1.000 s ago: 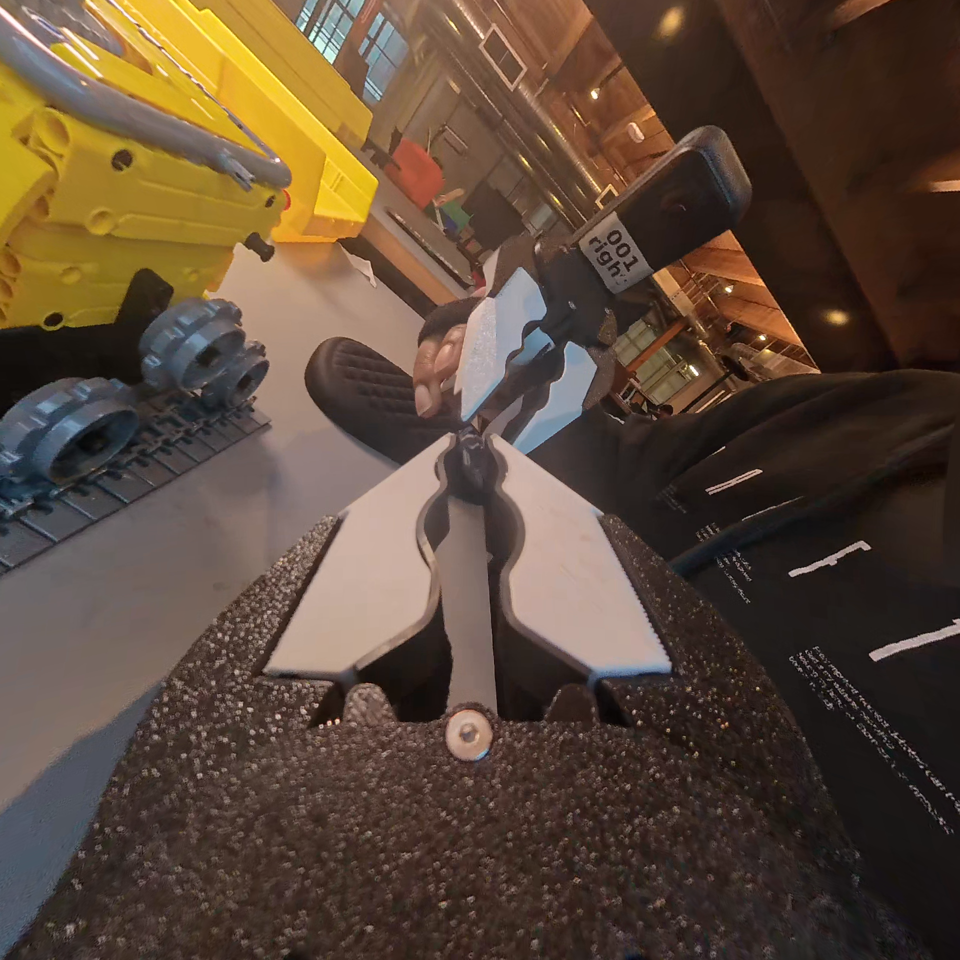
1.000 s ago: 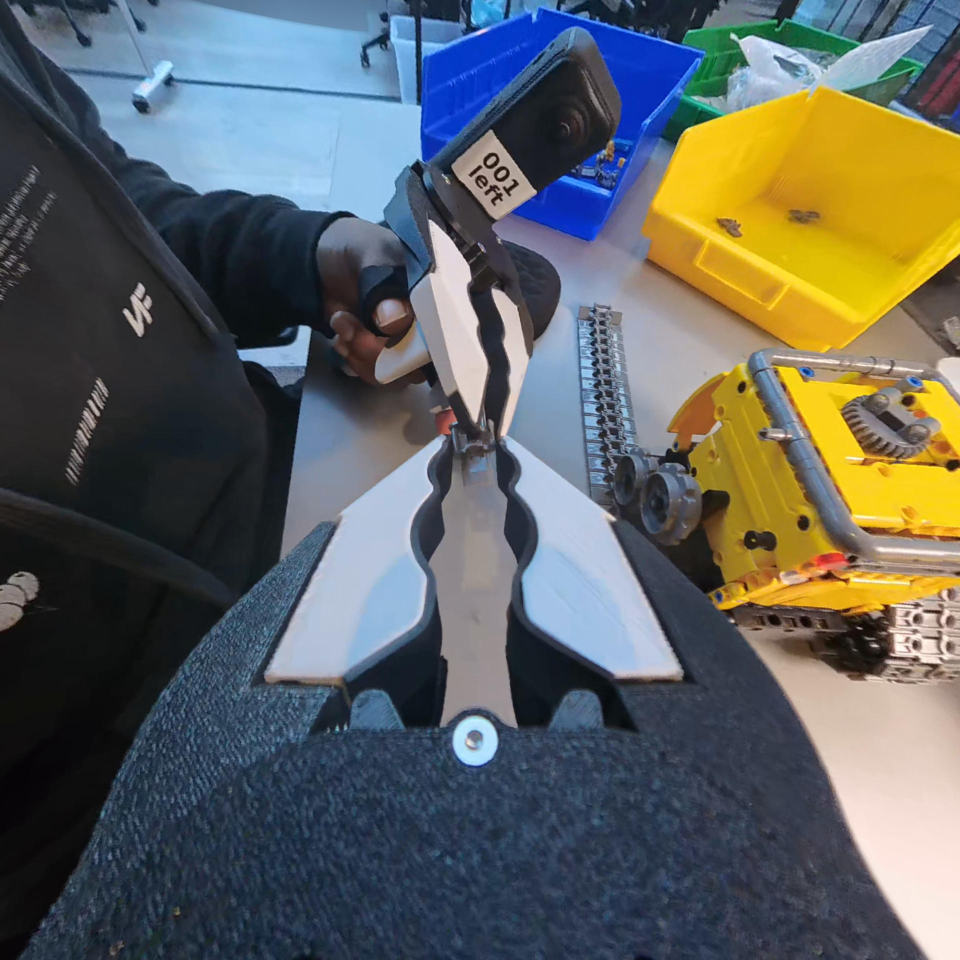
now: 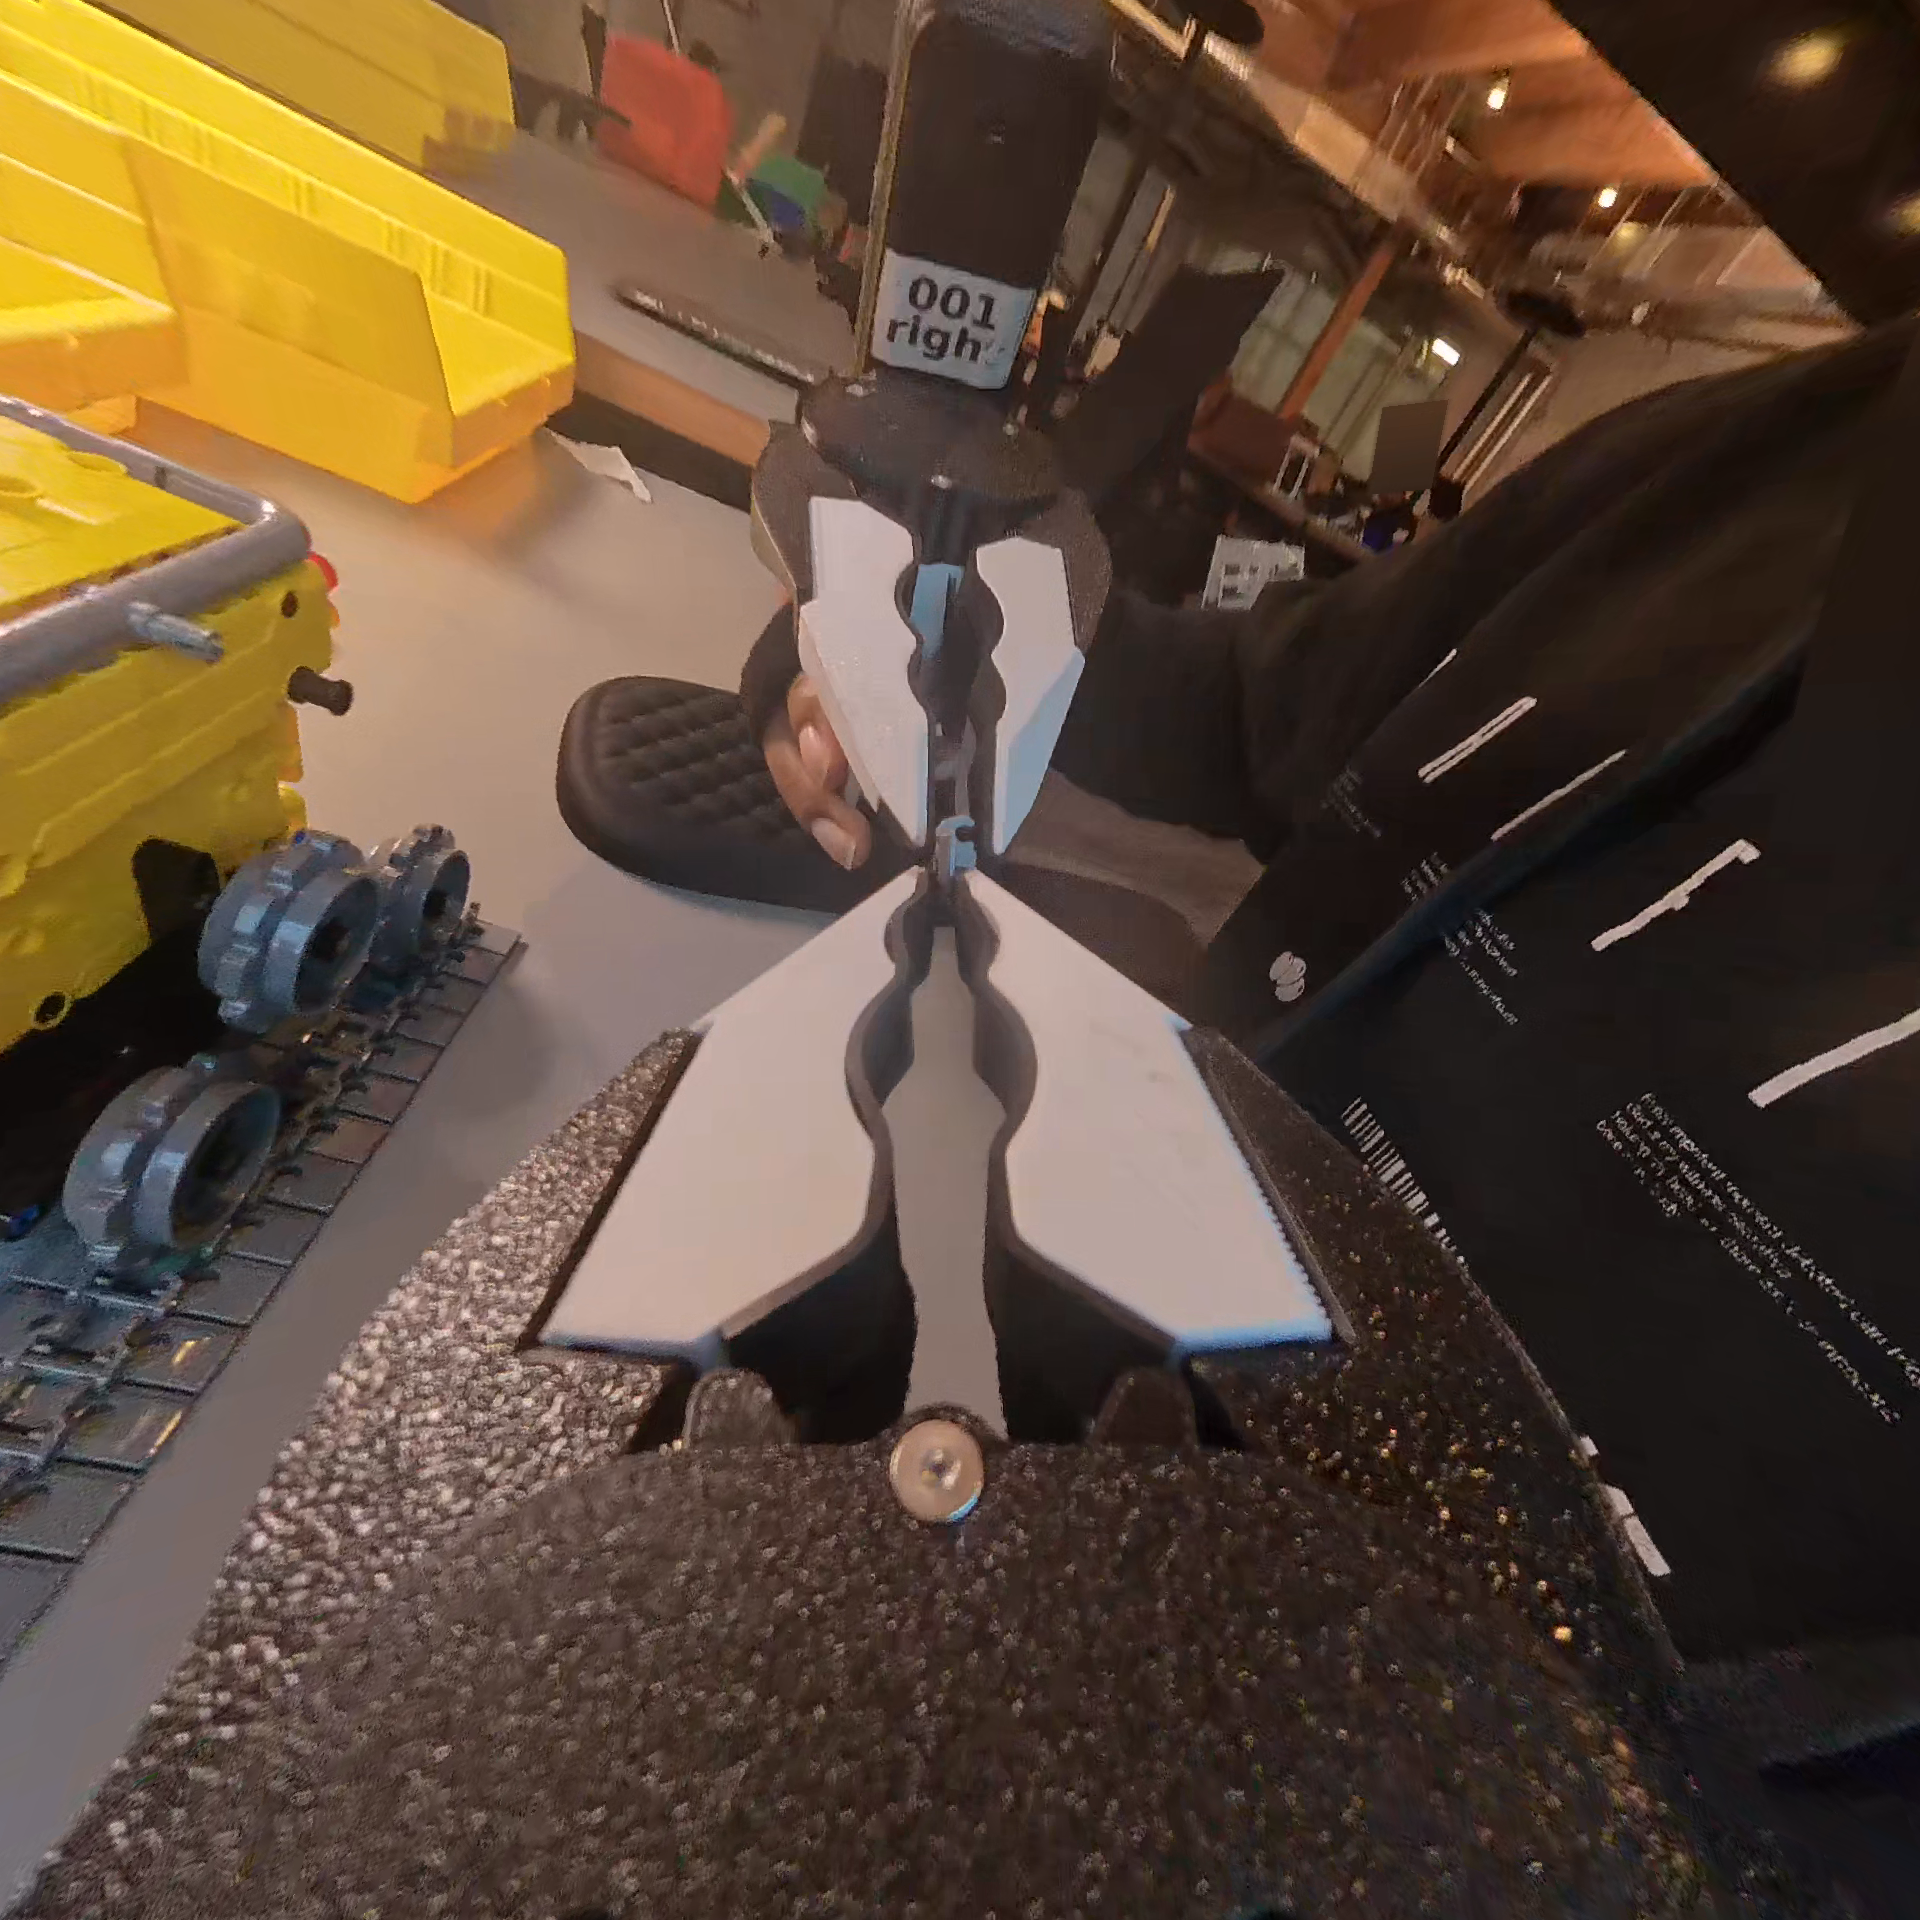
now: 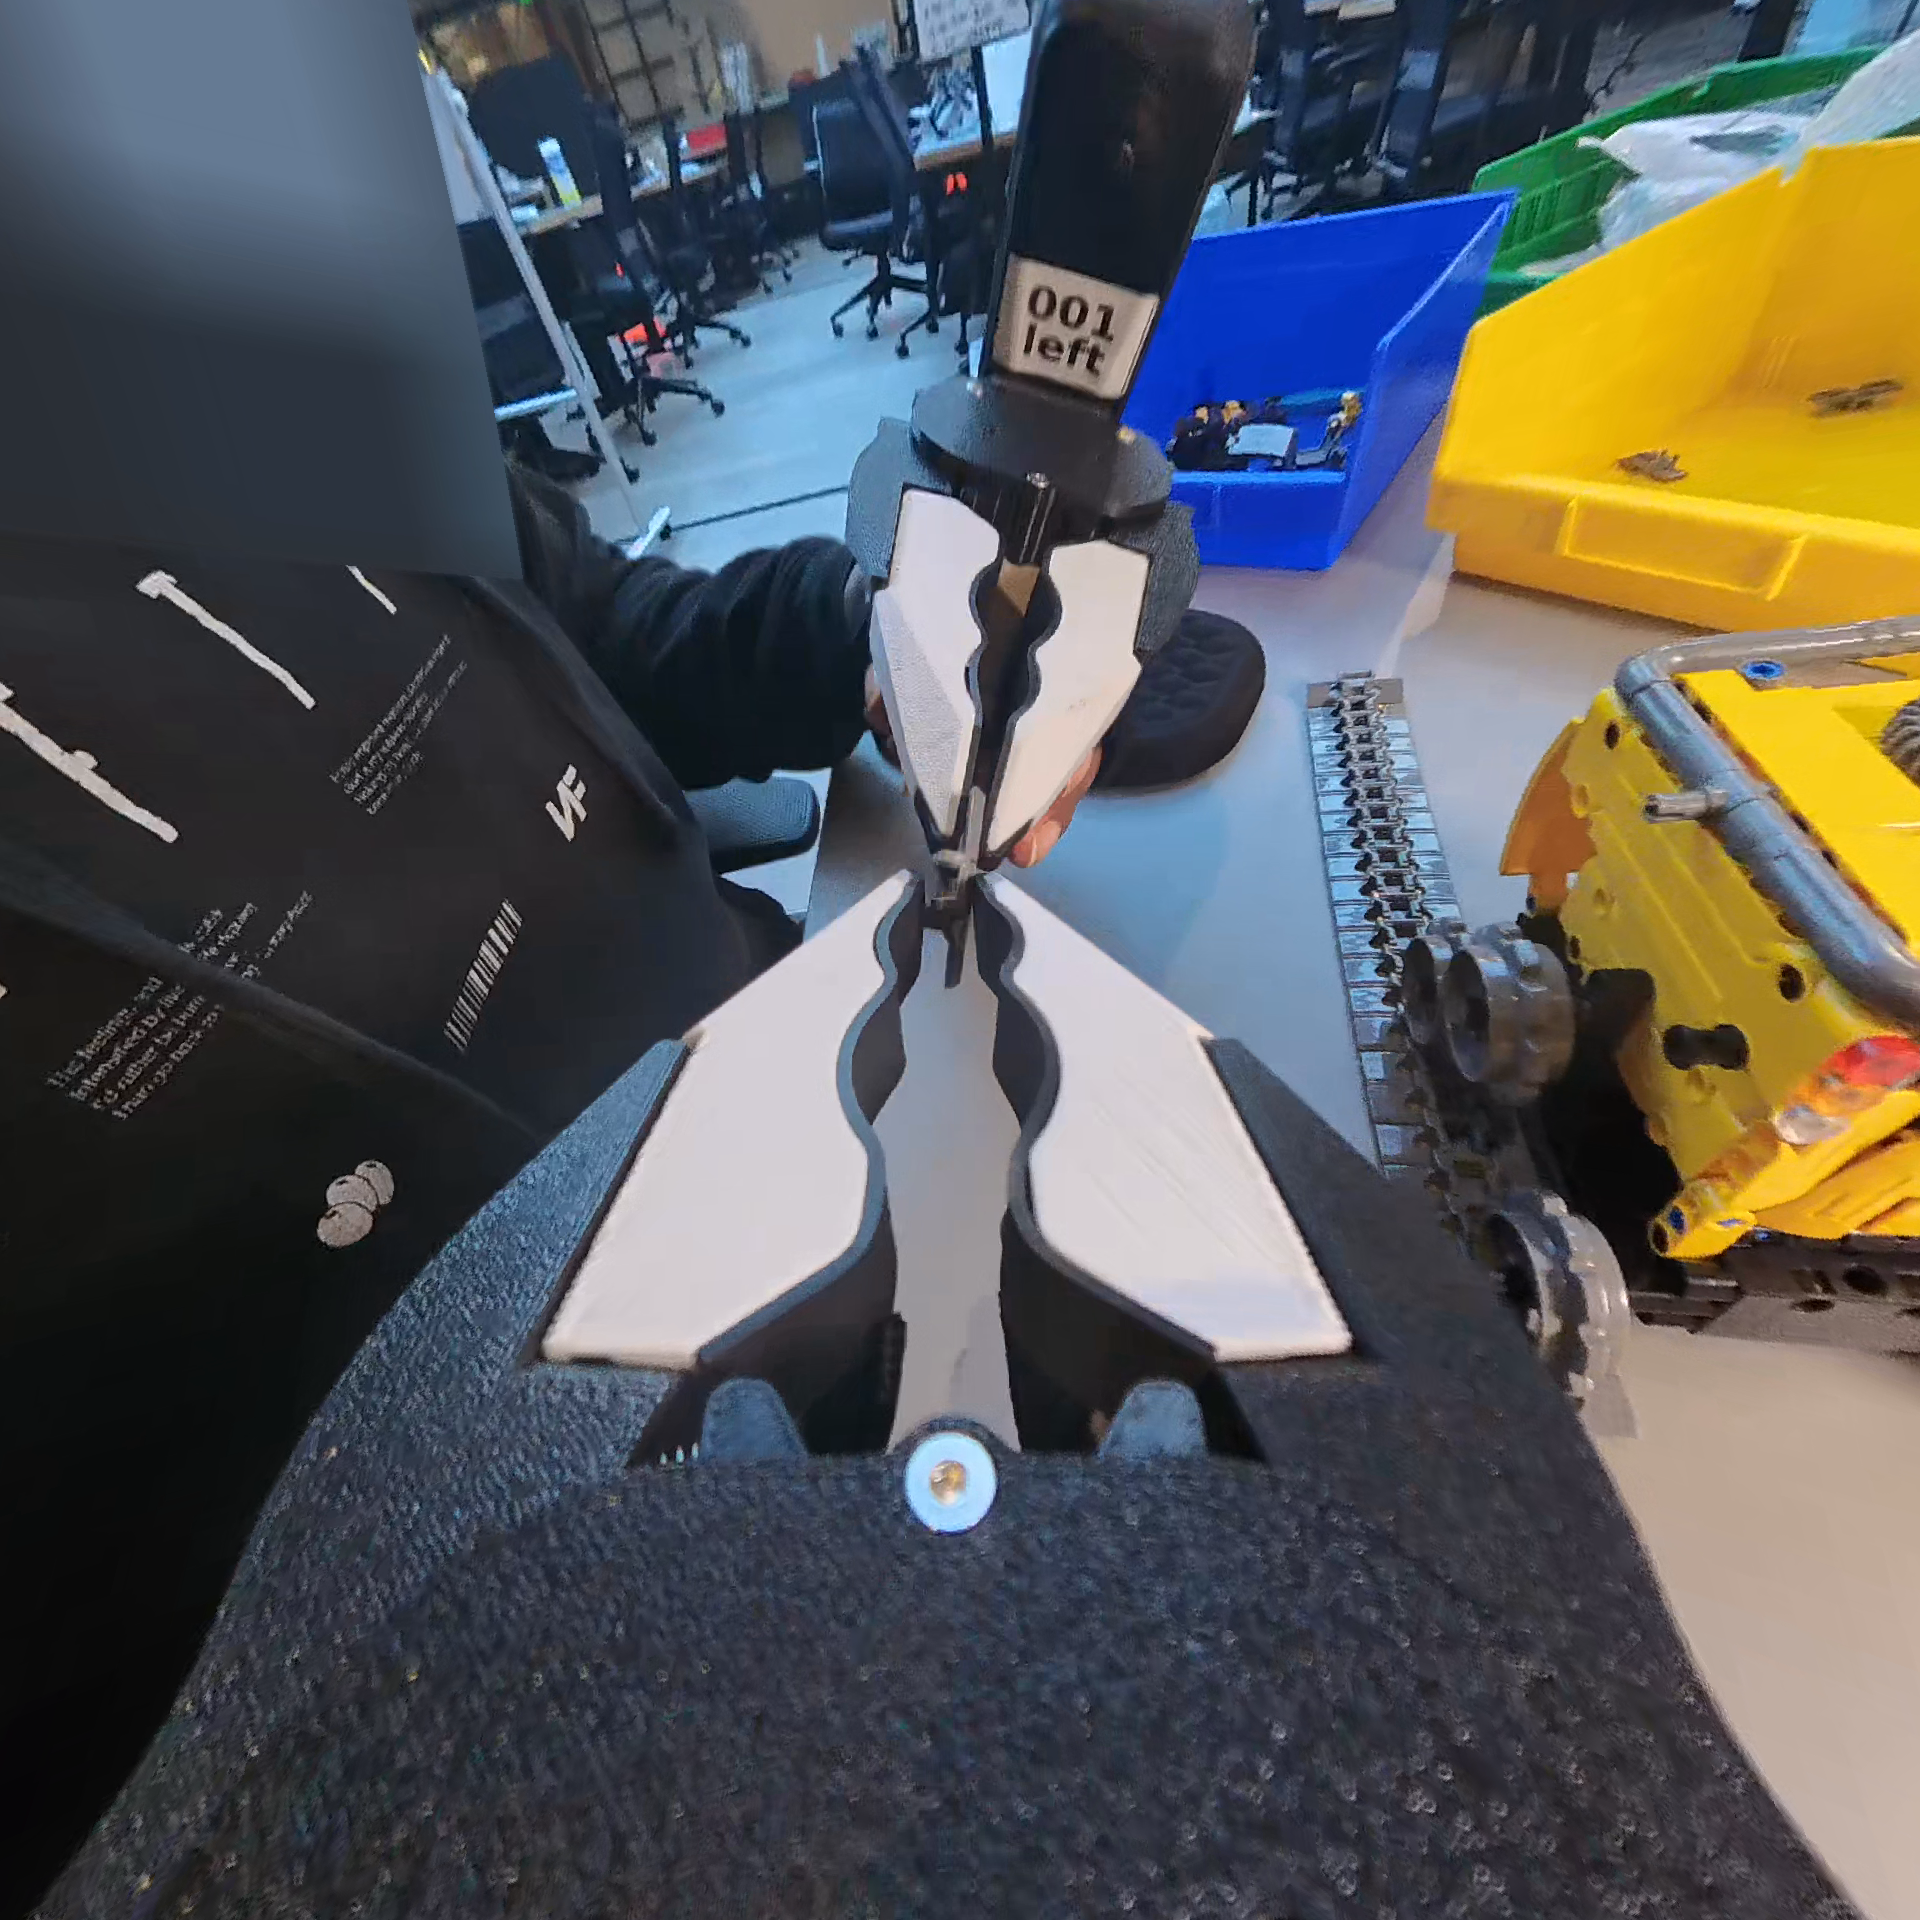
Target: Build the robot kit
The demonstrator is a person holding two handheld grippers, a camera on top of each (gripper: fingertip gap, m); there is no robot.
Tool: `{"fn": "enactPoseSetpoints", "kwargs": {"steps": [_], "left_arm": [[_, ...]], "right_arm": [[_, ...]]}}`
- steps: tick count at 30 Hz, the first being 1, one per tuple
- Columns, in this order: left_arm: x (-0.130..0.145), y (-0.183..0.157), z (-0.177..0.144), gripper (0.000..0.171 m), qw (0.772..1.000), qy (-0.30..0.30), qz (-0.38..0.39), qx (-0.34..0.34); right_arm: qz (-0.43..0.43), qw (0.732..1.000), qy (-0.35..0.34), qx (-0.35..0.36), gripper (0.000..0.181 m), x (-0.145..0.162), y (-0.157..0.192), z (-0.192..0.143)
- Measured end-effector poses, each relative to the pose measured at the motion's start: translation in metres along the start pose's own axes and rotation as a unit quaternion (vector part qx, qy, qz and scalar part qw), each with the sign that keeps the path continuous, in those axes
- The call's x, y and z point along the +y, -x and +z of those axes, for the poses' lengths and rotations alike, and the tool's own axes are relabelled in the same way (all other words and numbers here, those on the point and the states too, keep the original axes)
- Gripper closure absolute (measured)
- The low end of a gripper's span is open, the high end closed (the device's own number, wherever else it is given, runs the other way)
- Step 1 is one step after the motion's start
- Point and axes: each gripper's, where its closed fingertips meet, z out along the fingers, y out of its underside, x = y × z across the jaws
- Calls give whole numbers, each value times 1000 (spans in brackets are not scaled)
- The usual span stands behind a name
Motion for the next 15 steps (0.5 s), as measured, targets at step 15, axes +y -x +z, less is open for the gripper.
{"fn": "enactPoseSetpoints", "kwargs": {"steps": [15], "left_arm": [[-14, 96, -46, 152, 958, 85, 106, -254]], "right_arm": [[71, 959, 90, 260, 174, 34, -99, -58]]}}
